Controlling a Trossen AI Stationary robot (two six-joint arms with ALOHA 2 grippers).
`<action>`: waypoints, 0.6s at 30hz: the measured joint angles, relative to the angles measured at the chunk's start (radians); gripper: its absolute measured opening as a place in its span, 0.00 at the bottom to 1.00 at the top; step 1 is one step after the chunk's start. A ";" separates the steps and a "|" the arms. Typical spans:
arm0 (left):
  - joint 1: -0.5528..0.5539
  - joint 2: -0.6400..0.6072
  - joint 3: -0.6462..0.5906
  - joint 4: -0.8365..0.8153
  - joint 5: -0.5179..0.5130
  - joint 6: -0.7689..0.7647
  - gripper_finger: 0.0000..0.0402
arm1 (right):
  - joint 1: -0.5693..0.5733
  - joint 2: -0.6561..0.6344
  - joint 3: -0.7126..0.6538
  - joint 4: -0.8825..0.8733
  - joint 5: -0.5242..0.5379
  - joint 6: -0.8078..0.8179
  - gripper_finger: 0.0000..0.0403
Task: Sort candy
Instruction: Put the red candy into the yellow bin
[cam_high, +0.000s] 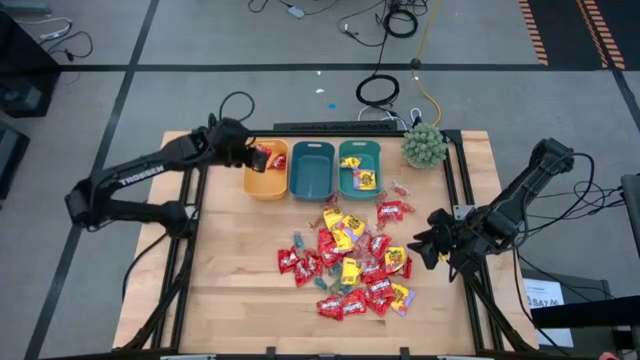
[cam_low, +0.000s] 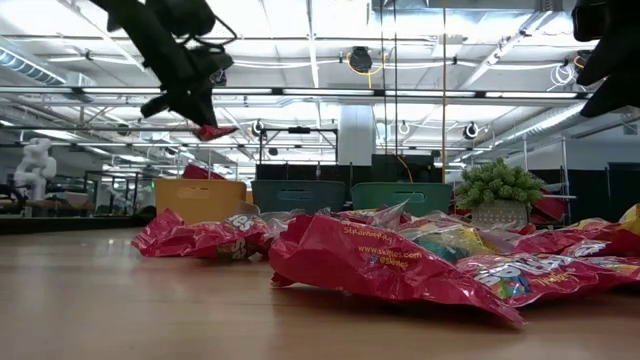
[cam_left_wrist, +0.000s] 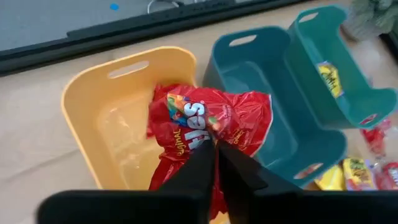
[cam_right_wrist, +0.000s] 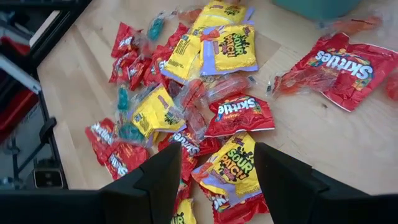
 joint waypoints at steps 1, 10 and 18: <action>0.021 0.008 0.000 -0.001 0.023 0.023 0.13 | -0.006 0.000 0.000 0.000 0.000 0.008 0.48; 0.117 0.091 0.000 0.002 0.092 0.130 0.31 | -0.044 0.000 0.000 0.000 0.000 0.016 0.48; 0.134 0.105 0.000 0.007 0.086 0.134 0.33 | -0.064 0.000 0.000 -0.003 0.000 0.010 0.48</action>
